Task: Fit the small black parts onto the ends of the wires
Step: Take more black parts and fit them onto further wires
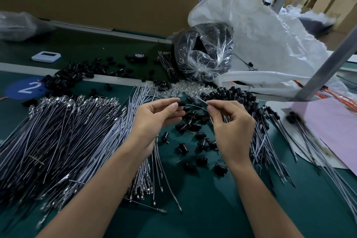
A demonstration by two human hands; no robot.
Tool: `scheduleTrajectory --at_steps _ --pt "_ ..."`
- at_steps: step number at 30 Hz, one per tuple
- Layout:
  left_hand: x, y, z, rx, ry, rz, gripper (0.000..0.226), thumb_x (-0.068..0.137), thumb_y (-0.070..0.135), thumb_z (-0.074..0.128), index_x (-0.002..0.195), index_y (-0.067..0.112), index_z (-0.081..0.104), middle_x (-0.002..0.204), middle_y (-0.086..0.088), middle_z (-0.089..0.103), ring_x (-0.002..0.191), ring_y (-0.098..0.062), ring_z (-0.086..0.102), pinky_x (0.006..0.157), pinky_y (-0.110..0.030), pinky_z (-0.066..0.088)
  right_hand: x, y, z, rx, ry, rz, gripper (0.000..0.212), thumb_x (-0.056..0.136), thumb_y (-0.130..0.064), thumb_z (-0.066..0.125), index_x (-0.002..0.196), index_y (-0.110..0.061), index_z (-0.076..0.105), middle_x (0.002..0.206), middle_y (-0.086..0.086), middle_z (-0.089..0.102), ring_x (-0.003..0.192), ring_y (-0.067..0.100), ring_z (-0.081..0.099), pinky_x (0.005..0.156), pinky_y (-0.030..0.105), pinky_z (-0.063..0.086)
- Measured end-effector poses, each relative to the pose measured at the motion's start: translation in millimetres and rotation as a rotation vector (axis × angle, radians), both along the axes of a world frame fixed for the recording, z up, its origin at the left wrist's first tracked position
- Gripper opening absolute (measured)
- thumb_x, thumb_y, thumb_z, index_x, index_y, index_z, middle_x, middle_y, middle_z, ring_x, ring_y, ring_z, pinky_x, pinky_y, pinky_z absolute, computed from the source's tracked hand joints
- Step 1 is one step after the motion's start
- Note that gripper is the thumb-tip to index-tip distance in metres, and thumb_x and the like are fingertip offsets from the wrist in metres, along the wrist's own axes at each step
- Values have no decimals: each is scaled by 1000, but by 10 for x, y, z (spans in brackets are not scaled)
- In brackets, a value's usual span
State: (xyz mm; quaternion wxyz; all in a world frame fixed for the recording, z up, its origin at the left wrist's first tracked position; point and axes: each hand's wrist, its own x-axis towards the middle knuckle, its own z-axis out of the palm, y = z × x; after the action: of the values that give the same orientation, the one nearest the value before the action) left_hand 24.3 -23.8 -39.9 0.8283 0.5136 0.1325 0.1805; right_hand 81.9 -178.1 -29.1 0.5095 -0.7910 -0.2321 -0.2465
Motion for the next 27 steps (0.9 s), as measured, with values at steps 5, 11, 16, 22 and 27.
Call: scheduleTrajectory --at_steps 5,11,16,22,27 --pt "7 39 -3 -35 1 55 14 90 0 62 98 5 73 87 -10 77 82 -19 74 69 -22 58 15 -16 -12 -107 -25 16 13 81 -6 77 91 -14 78 86 -4 70 88 15 61 80 16 47" --pt "7 16 -8 22 -4 29 15 89 0 63 100 5 73 89 -12 77 85 -21 75 71 -22 59 3 11 -35 -166 -82 -8 12 80 -7 78 90 -13 78 84 -1 70 84 19 59 77 14 42" --pt "5 5 -10 28 -10 21 15 90 1 63 100 5 73 90 -12 77 84 -20 74 70 -23 59 4 -1 -28 -150 -67 -22 12 80 -6 77 90 -12 78 85 -2 70 85 17 59 78 10 41" --pt "4 10 -8 40 -21 16 15 90 1 63 99 7 73 89 -11 77 84 -20 74 70 -23 59 10 11 -24 -168 -80 -34 12 80 -5 78 90 -12 78 84 -1 70 84 17 59 77 6 39" --pt "7 -35 -23 138 -22 -3 15 90 1 64 97 9 74 85 -10 77 82 -19 75 70 -23 59 4 14 -33 -171 -93 -14 11 81 -7 78 90 -12 78 84 -1 70 83 16 59 75 10 41"
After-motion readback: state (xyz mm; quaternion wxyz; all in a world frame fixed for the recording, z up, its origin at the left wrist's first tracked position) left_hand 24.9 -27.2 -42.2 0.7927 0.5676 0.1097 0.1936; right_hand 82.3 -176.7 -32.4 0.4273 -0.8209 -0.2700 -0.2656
